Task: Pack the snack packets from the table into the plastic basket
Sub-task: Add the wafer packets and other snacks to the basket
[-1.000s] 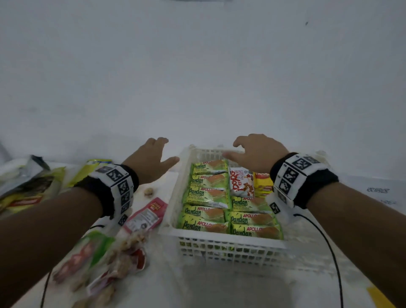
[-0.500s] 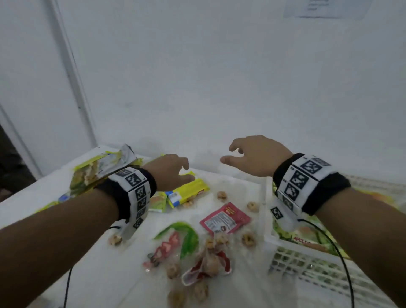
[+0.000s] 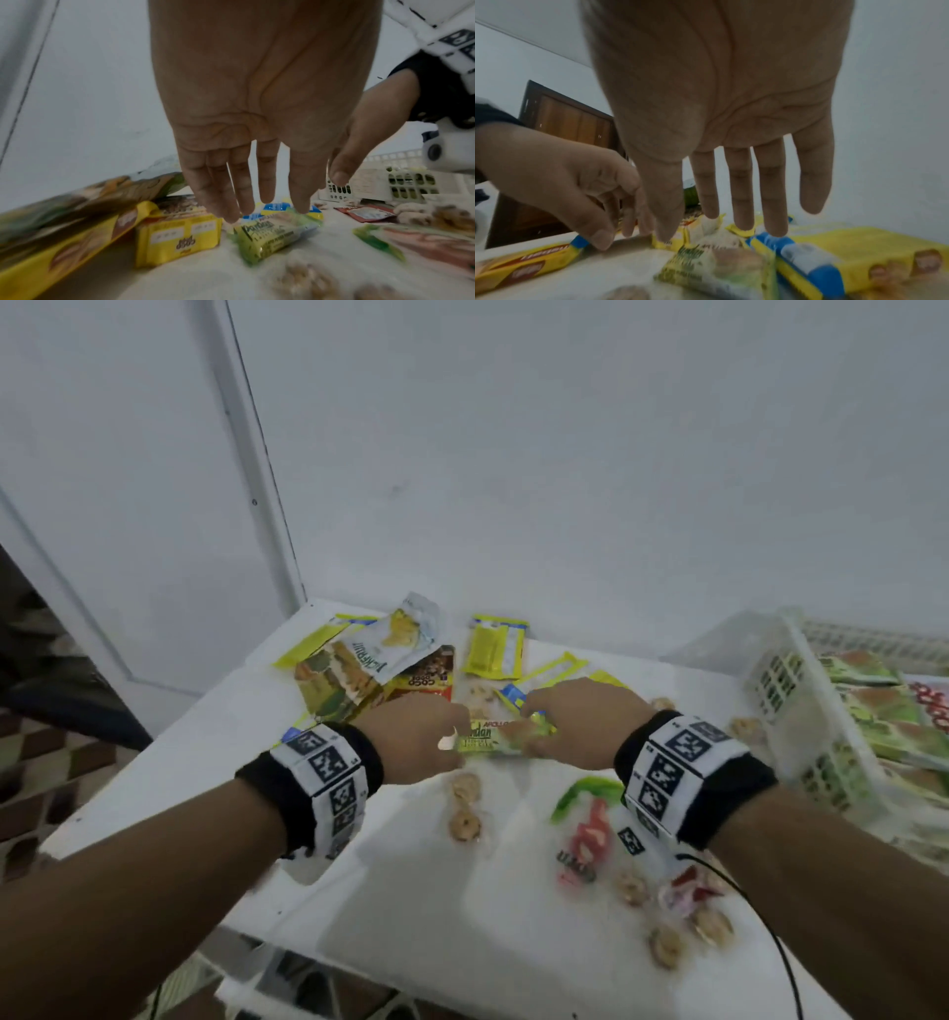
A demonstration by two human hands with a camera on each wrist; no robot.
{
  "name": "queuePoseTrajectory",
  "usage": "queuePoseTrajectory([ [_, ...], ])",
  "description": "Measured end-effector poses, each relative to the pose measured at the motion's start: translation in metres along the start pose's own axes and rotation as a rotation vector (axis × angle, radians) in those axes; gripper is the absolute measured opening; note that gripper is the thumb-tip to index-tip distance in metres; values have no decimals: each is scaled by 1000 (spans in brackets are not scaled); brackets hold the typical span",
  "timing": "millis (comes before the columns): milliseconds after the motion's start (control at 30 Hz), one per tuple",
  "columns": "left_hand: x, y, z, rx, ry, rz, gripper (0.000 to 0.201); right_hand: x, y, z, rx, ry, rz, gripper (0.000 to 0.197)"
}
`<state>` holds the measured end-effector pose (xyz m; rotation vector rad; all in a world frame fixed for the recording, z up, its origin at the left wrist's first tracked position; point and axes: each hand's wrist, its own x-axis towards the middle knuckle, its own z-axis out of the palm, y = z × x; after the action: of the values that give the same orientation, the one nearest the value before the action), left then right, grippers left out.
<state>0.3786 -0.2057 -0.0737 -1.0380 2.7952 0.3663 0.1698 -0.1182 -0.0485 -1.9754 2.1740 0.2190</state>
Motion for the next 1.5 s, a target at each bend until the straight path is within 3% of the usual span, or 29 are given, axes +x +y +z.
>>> queuePoseTrajectory([
  [167,-17,-15,23,23,-32,-19,38,9,-17,27,-40,-81,-37,55],
  [400,-37,-40,34,40,54,-113,43,31,-27,46,-101,2,-96,60],
  [567,-55,-54,34,168,129,-312,49,45,-35,51,-132,-63,-100,71],
  [767,-73,-71,48,312,56,-543,70,56,-42,47,-144,-68,-73,76],
  [900,-79,-83,48,224,2,-616,86,57,-43,45,-116,-81,-57,74],
  [1167,-98,-86,38,121,-140,-533,83,51,-42,45,-45,-79,-10,65],
  [1300,-115,-78,23,51,-166,-466,66,48,-43,52,-72,-18,-21,68],
  [1367,-121,-70,10,-75,-128,-408,55,46,-42,54,-31,17,9,65],
  [1500,-111,-49,-15,-534,22,-240,35,40,-36,48,119,111,81,65],
])
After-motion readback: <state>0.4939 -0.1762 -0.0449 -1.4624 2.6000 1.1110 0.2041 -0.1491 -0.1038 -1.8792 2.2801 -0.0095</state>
